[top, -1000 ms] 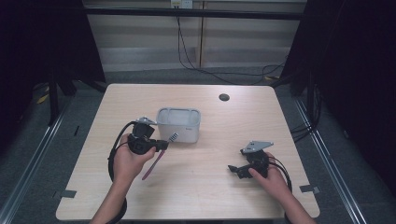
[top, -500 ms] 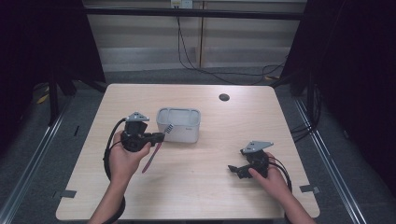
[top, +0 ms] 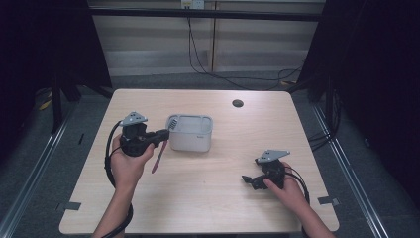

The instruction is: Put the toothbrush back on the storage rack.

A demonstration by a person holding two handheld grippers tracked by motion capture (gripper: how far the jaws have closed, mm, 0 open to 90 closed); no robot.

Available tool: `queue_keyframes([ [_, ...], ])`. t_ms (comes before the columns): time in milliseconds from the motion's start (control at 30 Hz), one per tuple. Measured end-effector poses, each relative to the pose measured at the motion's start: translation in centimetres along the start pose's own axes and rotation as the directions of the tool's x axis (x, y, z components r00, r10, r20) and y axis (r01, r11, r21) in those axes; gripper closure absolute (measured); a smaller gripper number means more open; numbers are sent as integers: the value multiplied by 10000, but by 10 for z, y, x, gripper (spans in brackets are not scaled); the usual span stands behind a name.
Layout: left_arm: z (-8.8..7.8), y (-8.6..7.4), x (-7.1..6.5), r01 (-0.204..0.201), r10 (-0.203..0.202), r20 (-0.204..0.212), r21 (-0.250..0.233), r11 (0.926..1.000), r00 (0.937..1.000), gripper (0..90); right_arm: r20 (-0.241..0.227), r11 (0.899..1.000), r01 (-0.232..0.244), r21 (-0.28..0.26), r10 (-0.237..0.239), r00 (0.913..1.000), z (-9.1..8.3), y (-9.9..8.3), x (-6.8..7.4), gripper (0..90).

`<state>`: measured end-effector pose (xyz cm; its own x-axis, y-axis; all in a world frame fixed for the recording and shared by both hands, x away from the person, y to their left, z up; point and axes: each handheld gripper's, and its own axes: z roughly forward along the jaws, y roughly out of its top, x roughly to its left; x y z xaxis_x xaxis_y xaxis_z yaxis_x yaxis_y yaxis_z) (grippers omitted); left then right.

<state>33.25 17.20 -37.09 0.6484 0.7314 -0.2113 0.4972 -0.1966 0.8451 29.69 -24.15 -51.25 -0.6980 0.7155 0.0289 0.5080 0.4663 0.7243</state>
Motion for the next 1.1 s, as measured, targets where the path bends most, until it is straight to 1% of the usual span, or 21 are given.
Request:
queue_keyframes([
  [33, -1, 1, 0, 63, -63, -17, -133, 9999, 10000, 842, 0, 10000, 0, 0, 0, 10000, 0, 0, 0, 134],
  [167, -3, 3, 2, 65, -68, -59, -477, 9988, 10000, 842, 0, 10000, 11, -4, -11, 10000, 0, 0, 0, 134],
  [233, -4, 5, 2, -6, 0, -101, -589, 9983, 9999, 842, 1, 10000, -3, -1, 3, 10000, 0, 0, 0, 134],
  [267, -5, 7, 1, -25, 15, -138, -774, 9970, 9999, 842, 0, 10000, -1, 0, 1, 10000, 0, 0, 0, 134],
  [300, -5, 7, 1, -25, 15, -138, -774, 9970, 9999, 842, 0, 10000, -1, 0, 1, 10000, 0, 0, 0, 134],
  [433, -6, 10, 2, -40, 23, -161, -1063, 9943, 9999, 841, -1, 10000, -2, -1, 2, 10000, 0, 0, 0, 134],
  [533, -6, 11, 3, 54, -77, -168, -1357, 9907, 9998, 842, 0, 10000, -1, -1, 1, 10000, 0, 0, 0, 134],
  [567, -6, 11, 3, 10, -44, -228, -1466, 9892, 9997, 841, 0, 10000, -1, 0, 1, 10000, 0, 0, 0, 134],
  [633, -6, 12, 4, -5, -33, -253, -1472, 9891, 9997, 842, -1, 10000, -2, -1, 2, 10000, 0, 0, 0, 134],
  [767, -7, 15, 5, 62, -116, -302, -1719, 9851, 9995, 842, -2, 10000, -1, -1, 1, 10000, 0, 0, 0, 134],
  [1100, -8, 21, 8, 166, -243, -303, -2335, 9722, 9992, 841, -1, 10000, -2, -1, 2, 10000, 0, 0, 0, 134],
])
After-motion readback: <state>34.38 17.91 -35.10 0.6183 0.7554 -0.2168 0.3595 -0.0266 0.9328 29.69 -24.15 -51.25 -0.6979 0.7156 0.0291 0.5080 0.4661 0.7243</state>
